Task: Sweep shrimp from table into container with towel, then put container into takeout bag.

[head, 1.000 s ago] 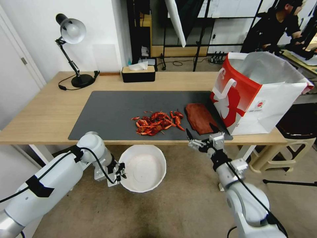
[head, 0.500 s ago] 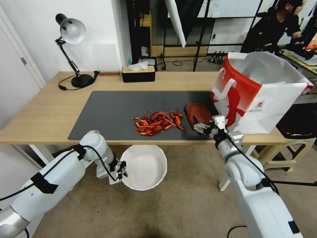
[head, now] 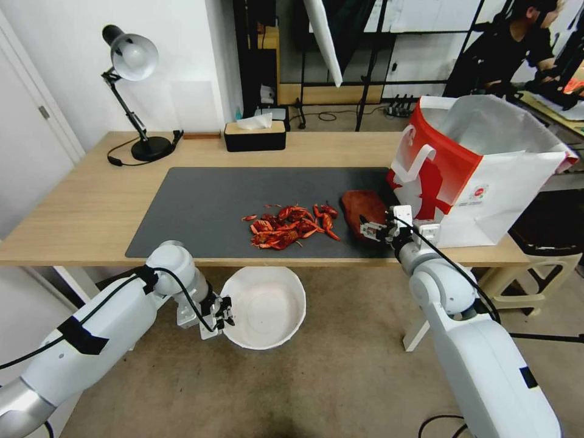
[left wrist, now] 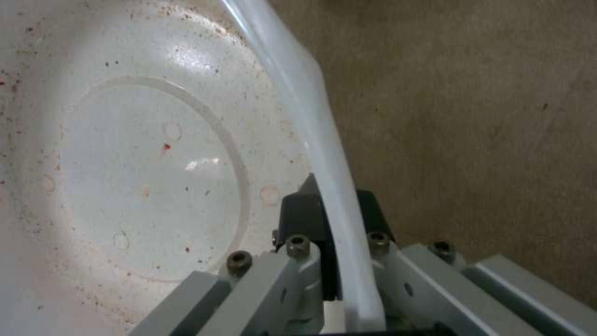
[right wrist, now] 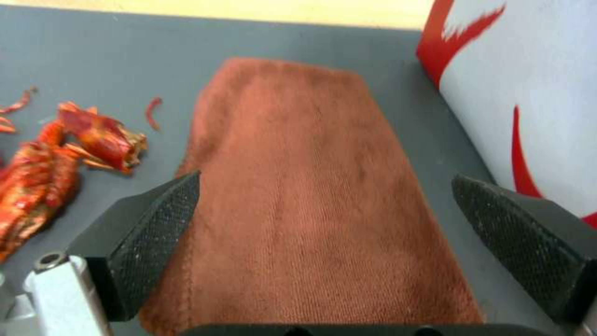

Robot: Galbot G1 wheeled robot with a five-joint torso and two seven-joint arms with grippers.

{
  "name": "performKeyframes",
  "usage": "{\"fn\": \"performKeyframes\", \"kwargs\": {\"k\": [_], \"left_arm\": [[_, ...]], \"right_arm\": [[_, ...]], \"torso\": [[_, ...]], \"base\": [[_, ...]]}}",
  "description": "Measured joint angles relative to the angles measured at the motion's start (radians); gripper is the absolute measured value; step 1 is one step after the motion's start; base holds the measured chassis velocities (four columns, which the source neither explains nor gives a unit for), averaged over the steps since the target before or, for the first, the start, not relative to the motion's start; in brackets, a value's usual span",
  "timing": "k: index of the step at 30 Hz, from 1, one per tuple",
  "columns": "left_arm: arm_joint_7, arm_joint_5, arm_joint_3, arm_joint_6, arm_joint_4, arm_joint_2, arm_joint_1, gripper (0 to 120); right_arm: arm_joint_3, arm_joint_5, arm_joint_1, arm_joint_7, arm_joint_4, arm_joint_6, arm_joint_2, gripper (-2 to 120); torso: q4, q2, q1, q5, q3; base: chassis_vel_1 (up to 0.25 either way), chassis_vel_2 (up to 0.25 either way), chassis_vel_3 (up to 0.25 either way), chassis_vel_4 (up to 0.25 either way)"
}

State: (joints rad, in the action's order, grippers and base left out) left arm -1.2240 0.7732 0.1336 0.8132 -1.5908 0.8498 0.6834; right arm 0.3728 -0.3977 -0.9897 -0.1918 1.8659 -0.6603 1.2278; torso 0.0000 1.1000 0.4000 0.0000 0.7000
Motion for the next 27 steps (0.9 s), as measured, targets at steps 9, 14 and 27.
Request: {"fn": "performKeyframes", "kwargs": {"k": [9, 14, 27], "left_arm": [[0.006, -0.003, 0.002, 0.001, 0.010, 0.005, 0.003, 0], [0.011, -0.008, 0.005, 0.002, 0.012, 0.006, 0.004, 0], [0.031, -0.017, 0.008, 0.005, 0.015, 0.002, 0.003, 0]], "right_arm": [[-0.010, -0.056, 0.021, -0.038, -0.027, -0.041, 0.012, 100], [-0.014, -0.063, 0.026, -0.042, -0.048, -0.044, 0.020, 85], [-0.010, -0.077, 0.022, -0.060, -0.046, -0.057, 0.030, 39]], "torso": [[0.0000, 0.000, 0.000, -0.0001, 0.000], [-0.0001, 0.000, 0.000, -0.0001, 0.000], [0.0000, 0.000, 0.000, 0.0000, 0.000]], "base": [[0.000, 0.000, 0.000, 0.000], [0.000, 0.000, 0.000, 0.000], [0.000, 0.000, 0.000, 0.000]]}}
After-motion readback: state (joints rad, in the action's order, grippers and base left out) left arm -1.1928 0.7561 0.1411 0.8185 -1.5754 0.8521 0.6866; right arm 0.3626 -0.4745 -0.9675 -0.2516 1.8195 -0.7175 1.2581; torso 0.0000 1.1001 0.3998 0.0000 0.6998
